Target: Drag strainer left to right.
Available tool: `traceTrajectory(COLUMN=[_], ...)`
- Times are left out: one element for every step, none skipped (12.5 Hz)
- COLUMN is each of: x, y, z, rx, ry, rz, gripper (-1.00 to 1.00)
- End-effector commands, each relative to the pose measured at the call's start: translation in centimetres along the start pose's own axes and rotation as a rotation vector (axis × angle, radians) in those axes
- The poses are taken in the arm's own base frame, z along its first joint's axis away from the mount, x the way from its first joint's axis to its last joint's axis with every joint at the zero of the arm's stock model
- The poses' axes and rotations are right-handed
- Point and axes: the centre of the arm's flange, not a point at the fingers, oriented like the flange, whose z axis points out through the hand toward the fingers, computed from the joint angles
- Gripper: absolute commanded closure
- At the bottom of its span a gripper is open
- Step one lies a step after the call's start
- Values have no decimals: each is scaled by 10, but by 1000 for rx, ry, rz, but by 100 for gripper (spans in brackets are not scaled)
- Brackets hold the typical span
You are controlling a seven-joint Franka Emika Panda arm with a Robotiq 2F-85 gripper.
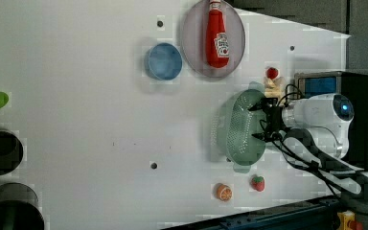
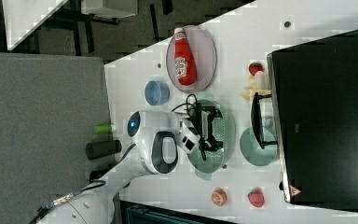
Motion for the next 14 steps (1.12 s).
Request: traceTrajectory(x=[34, 40, 43, 42, 40, 33, 30, 31, 34, 36, 37, 37, 33, 26], y=[-2, -1, -2, -3, -4, -5, -4, -3, -1, 4, 10, 17, 25, 34], z=[-12, -12, -13, -16, -26, -43, -66, -95, -126, -158, -191, -225, -259, -294], rx=[37, 36, 44, 50, 67, 87, 110, 137, 157, 161, 152, 146, 148, 155], ry=[4, 7, 8, 8, 8, 9, 15, 27, 43, 55, 57, 48, 28, 2], rz=[-26, -15, -10, -10, -26, -93, -183, -284, -376, -456, -494, -508, -503, -499], gripper=[-100, -100, -100, -100, -100, -100, -100, -100, -100, -100, -100, -100, -100, -100])
